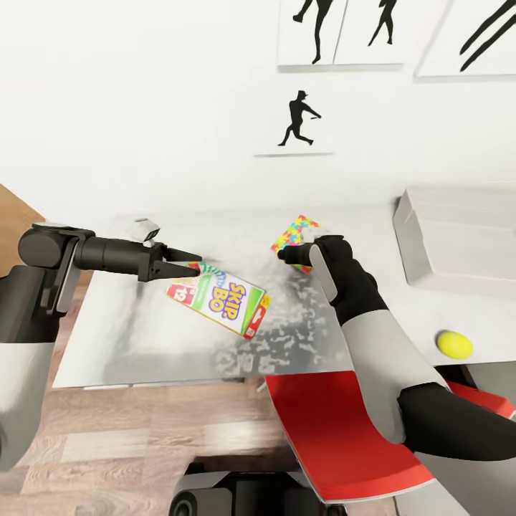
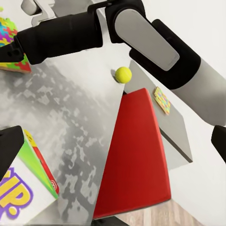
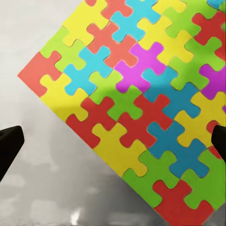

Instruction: Put all the toys in the child's room - the three board games (two on the bed and one on the table), the two jigsaw puzzles on the table, and the tennis ball on the table - inside the toy box on the table in the child's room.

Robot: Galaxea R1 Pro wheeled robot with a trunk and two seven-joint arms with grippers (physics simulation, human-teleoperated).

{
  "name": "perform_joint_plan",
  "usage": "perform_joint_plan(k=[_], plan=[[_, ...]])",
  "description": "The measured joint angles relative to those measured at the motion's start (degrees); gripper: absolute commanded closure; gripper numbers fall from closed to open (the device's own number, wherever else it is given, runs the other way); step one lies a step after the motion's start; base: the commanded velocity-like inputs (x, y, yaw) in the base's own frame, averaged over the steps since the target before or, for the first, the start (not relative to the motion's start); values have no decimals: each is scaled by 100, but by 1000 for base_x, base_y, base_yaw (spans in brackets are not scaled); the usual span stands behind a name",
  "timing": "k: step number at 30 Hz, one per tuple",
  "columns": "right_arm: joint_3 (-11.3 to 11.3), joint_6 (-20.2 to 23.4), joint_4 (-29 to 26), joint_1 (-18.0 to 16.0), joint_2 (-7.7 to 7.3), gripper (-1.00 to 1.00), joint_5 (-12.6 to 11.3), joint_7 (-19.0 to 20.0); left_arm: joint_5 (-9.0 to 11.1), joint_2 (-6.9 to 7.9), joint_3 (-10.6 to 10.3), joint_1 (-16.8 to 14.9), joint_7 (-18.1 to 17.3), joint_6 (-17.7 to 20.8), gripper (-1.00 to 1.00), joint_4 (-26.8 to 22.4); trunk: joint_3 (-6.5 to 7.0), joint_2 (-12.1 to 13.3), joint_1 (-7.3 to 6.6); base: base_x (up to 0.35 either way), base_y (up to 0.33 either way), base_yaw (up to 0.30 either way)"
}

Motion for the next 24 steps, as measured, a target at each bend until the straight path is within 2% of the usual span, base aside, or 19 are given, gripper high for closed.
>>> perform_joint_plan(k=[10, 24], plan=[[4, 0, 1, -1, 0, -100, 2, -2, -5, -73, -7, 0, 0, 1, -100, 0, 0, 0, 0, -110, 0, 0], [9, -1, 2, -2, 0, -100, -17, 0, -15, -82, -7, 0, 0, 1, -100, 0, 0, 0, 0, -104, 0, 0]])
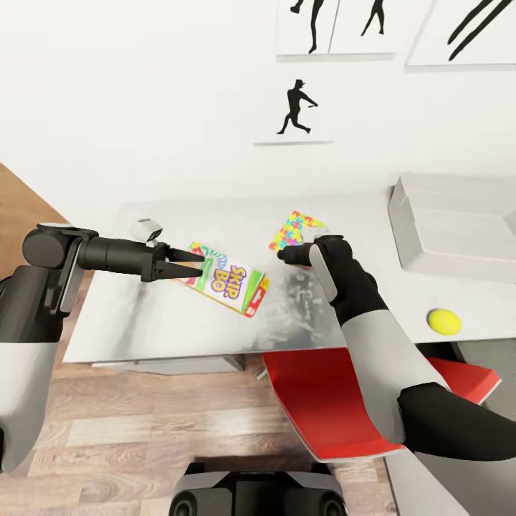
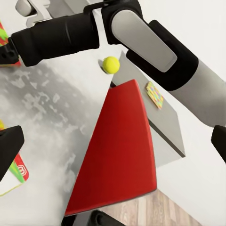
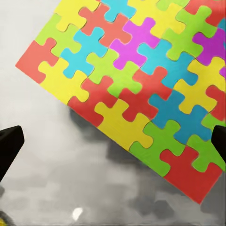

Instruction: Put all the toys in the child's room - the three board games (two on the bed and one on the table), the two jigsaw puzzles on the table, and the tennis ball on the table - inside the toy box on the table in the child's room.

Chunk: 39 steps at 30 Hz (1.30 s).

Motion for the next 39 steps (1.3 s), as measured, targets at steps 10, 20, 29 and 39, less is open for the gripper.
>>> perform_joint_plan(k=[10, 20, 29, 39], plan=[[0, -1, -3, 2, 0, -100, -5, 1, -3, 3, 0, 0, 0, 0, -100, 0, 0, 0, 0, -114, 0, 0], [-6, -6, 15, 0, 0, -100, -67, 8, -2, 2, 2, 0, 0, 0, -100, 0, 6, -1, -2, -33, 0, 0], [-8, 0, 160, 2, 0, -100, -29, 4, -3, 3, 1, 0, 0, 0, -100, 0, 77, 1, -1, -1, 0, 0], [-7, 6, 159, 0, 0, -100, -40, 2, -3, -2, 3, 0, 0, 0, -100, 0, 147, 2, 0, 0, 0, 0]])
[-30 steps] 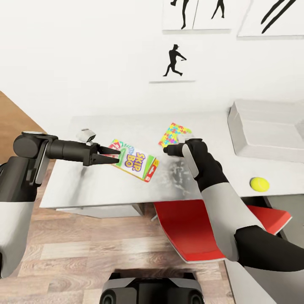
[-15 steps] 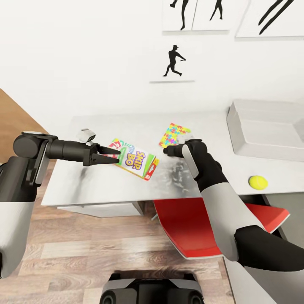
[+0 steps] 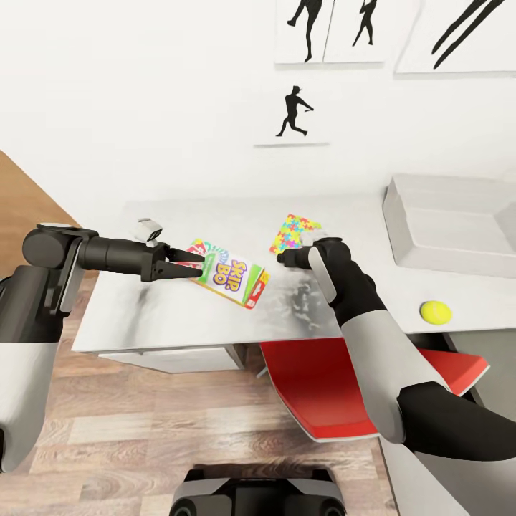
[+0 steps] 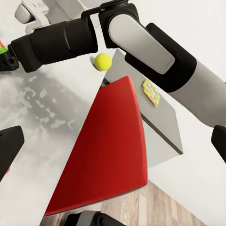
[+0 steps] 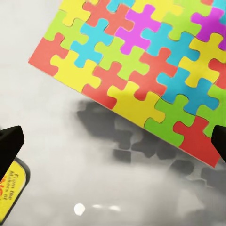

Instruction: Put all the toys in the child's room - the three board games (two on the bed and one on the table), the two jigsaw puzzles on the table, and the tennis ball on the table - inside the toy box on the table in the child's room.

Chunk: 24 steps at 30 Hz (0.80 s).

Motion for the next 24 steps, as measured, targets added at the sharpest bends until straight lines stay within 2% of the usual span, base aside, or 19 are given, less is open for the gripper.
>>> perform_joint_plan(k=[11, 24], plan=[[-2, 2, 0, -2, 0, -100, 1, 1, 0, -2, 1, 0, 0, 0, -100, 0, 7, 0, 0, 6, 0, 0], [-2, 2, 0, -1, 0, -100, 1, 4, 1, -1, 4, -3, 0, 0, -100, 0, 7, 0, 0, 110, 0, 0]])
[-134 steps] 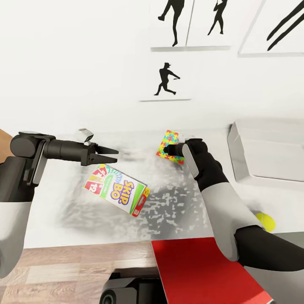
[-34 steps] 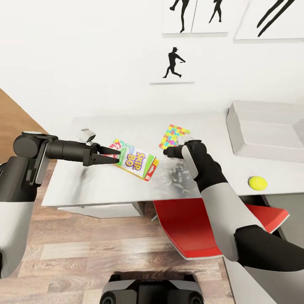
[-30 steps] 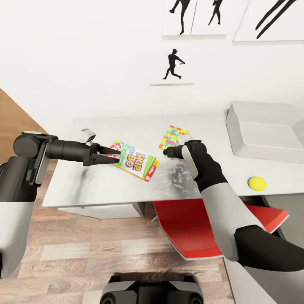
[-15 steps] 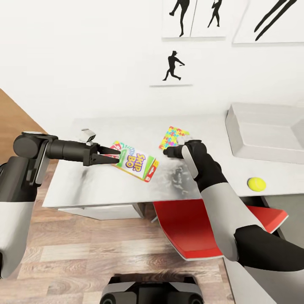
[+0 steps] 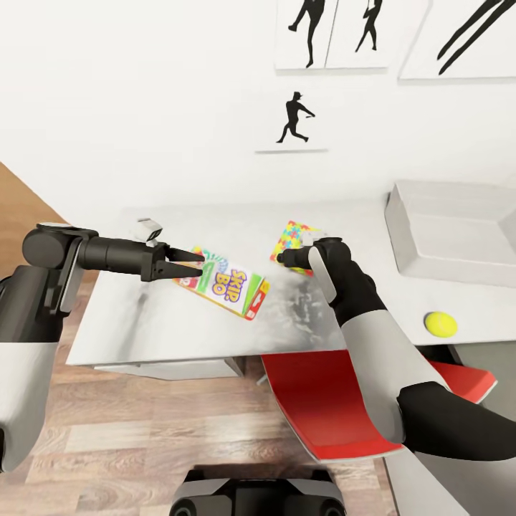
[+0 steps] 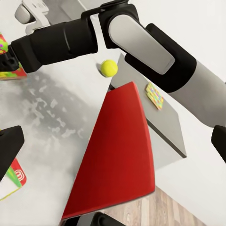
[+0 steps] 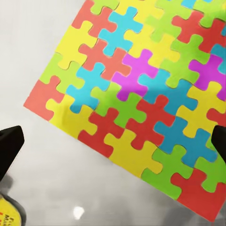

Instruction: Put all the toys in the child's room - the three board games (two on the bed and one on the table), the two jigsaw puzzles on the table, and the tennis ball on the table - inside the toy box on the table in the child's room.

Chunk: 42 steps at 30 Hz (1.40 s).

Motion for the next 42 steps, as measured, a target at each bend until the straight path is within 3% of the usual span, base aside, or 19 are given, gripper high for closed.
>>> perform_joint_plan(k=[22, 42], plan=[[7, 0, 0, -3, 0, -100, 0, 2, 7, -9, 11, -1, 0, 0, -100, 0, 0, 0, 0, 67, 13, 0], [11, 5, 1, -2, 0, -100, 0, 5, 1, -129, 2, -2, 0, 0, -100, 0, -57, 0, 1, 2, 0, 0]])
